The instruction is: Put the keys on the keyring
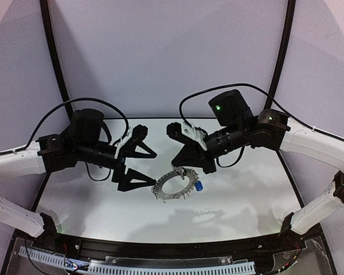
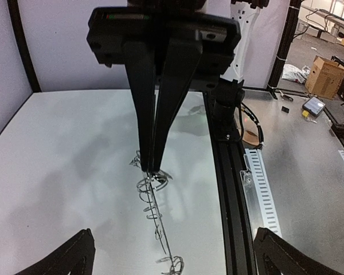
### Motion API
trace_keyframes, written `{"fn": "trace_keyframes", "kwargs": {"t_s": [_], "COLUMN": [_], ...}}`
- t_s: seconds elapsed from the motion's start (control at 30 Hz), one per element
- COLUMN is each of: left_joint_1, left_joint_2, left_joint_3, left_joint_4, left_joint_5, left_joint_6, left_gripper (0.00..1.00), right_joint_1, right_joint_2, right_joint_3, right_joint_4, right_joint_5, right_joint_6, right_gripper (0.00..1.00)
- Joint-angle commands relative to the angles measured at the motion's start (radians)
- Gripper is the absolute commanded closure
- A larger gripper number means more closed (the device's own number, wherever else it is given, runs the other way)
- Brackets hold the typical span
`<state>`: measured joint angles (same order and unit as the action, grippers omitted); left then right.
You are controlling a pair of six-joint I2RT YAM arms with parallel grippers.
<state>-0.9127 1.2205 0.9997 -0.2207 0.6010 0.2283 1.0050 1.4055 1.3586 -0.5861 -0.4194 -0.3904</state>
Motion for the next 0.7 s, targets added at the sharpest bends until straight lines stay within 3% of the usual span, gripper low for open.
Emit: {"fn": "trace_keyframes", "kwargs": {"t_s": [0.0, 0.07, 0.23, 0.4, 0.67], "left_joint_1": [-0.003, -0.003, -0.003, -0.003, -0.003], "left_joint_2": [0.01, 0.039, 0.135, 0.151, 0.211], "left_joint_3": [-0.009, 0.018, 0.124, 0.136, 0.193], "left_joint_4": [0.073, 0.067, -0.002, -0.002, -0.063], "left_joint_5": [-0.015, -0.011, 0.065, 0.097, 0.125], "left_joint_6": [-0.001, -0.002, 0.042, 0.071, 0.104], "left_gripper": [0.01, 0.02, 0.31, 0.48, 0.62], "right_joint_1": [-0.003, -0.004, -0.003, -0.003, -0.002], "right_joint_2": [0.015, 0.02, 0.035, 0.042, 0.051], "right_joint_3": [0.042, 0.047, 0.069, 0.078, 0.094], "right_joint_4": [0.004, 0.003, -0.016, -0.024, -0.018], "right_joint_5": [-0.073, -0.088, -0.103, -0.121, -0.116], "right_joint_6": [-0.034, -0.036, -0.047, -0.055, -0.051], "right_gripper": [1.0, 1.0, 1.0, 1.0, 1.0]}}
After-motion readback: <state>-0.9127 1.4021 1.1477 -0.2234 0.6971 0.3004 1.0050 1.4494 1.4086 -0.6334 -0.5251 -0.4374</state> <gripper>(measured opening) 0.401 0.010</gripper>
